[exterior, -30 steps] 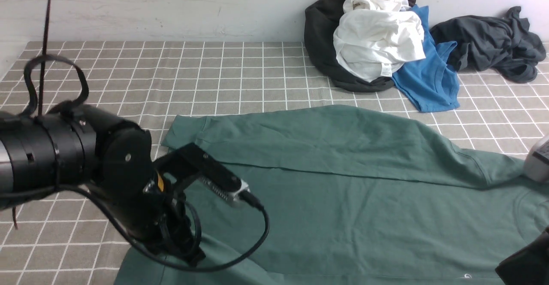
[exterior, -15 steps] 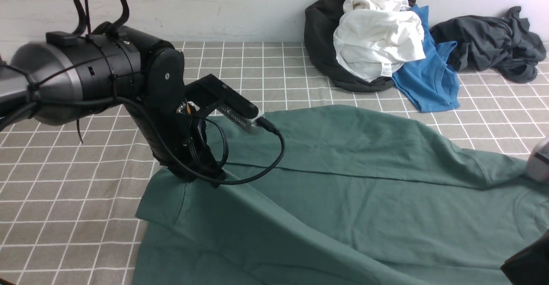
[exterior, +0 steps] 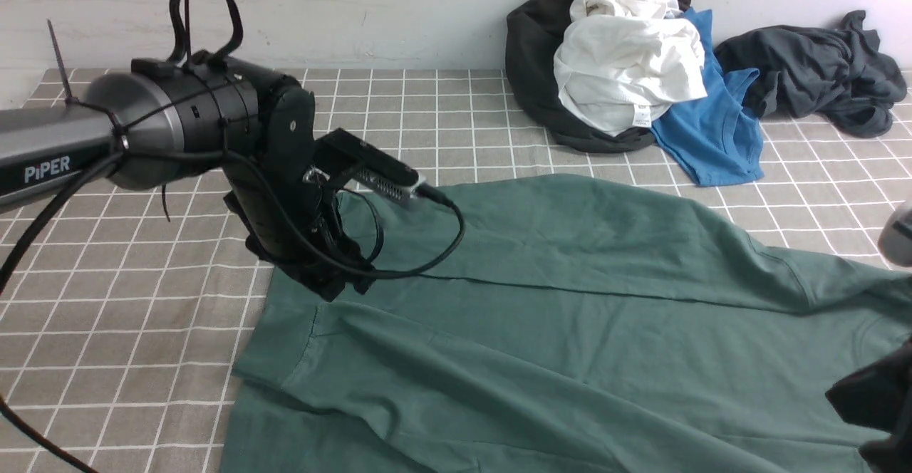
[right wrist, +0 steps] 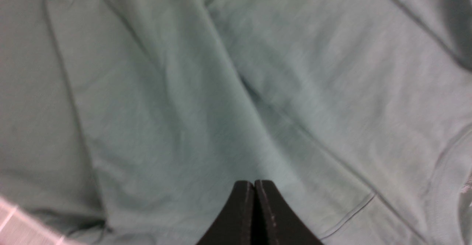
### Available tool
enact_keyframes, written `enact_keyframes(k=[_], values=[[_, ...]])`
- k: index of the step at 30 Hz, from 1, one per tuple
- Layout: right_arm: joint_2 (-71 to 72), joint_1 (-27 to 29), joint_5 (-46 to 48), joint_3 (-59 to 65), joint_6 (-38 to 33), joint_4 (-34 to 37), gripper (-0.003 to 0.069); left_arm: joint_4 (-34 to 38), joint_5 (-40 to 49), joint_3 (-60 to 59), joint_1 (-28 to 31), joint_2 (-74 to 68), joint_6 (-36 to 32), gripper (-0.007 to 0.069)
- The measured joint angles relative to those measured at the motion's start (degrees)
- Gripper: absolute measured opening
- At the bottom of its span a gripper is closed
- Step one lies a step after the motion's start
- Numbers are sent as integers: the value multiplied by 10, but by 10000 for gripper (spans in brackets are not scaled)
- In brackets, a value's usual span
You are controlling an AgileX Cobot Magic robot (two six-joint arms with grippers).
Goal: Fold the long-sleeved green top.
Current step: Use the left arm to clamp the cuff farthest from it
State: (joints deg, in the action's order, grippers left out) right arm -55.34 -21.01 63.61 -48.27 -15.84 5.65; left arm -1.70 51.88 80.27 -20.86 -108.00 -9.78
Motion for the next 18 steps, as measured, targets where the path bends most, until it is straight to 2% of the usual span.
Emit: enact_keyframes(k=[5,10,18], values=[[-7,0,-35,-2,47,-56,-14,3,20,67,30,-6,3,478],[-40,0,-45,-2,101,-114,-14,28,9,113,76,-50,4,489],[-68,0,-48,-2,108,-123,-14,39,-23,154,94,-152,7,489]])
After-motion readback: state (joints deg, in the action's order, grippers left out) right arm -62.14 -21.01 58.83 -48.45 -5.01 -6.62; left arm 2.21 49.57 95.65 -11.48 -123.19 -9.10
